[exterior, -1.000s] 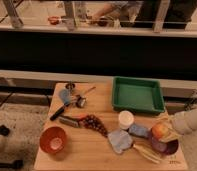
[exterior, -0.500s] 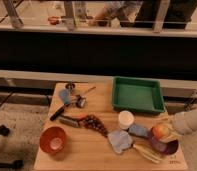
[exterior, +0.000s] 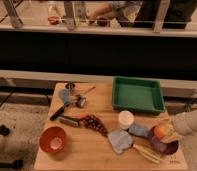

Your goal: Place apple in purple bowl

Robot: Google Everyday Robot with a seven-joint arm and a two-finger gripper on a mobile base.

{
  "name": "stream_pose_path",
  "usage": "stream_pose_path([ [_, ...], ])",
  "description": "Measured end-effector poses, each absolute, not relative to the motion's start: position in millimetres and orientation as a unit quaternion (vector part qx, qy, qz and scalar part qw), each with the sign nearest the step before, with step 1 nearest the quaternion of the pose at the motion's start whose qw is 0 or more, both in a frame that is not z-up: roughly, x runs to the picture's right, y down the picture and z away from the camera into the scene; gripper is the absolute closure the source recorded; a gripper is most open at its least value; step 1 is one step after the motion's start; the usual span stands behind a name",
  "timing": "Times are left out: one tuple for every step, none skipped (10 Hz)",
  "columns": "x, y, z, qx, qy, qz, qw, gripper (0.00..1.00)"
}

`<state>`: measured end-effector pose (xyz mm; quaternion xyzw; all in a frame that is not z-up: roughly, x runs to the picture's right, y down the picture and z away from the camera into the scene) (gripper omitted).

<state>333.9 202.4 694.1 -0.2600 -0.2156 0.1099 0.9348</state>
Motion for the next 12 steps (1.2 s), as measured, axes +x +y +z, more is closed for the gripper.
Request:
stream_pose_path([
  [335, 203, 695, -0.261, -0.215, 0.110, 0.935, 1.00],
  [335, 205, 696, -0.262, -0.214, 0.110, 0.935, 1.00],
  [335, 207, 697, -0.265, -0.213, 0.110, 0.934, 1.00],
  [335, 208, 698, -0.266, -0.212, 0.109, 0.934, 1.00],
  [335, 210, 698, -0.268, -0.211, 0.109, 0.934, 1.00],
  [334, 212, 700, -0.270, -0.210, 0.109, 0.933, 1.00],
  [333, 213, 702, -0.271, -0.210, 0.108, 0.933, 1.00],
  [331, 214, 704, -0.273, -0.209, 0.108, 0.933, 1.00],
  [330, 216, 706, -0.275, -0.209, 0.107, 0.932, 1.00],
  [329, 217, 707, -0.276, -0.208, 0.107, 0.932, 1.00],
  [327, 218, 709, -0.278, -0.208, 0.107, 0.932, 1.00],
  [327, 219, 711, -0.280, -0.208, 0.107, 0.931, 1.00],
])
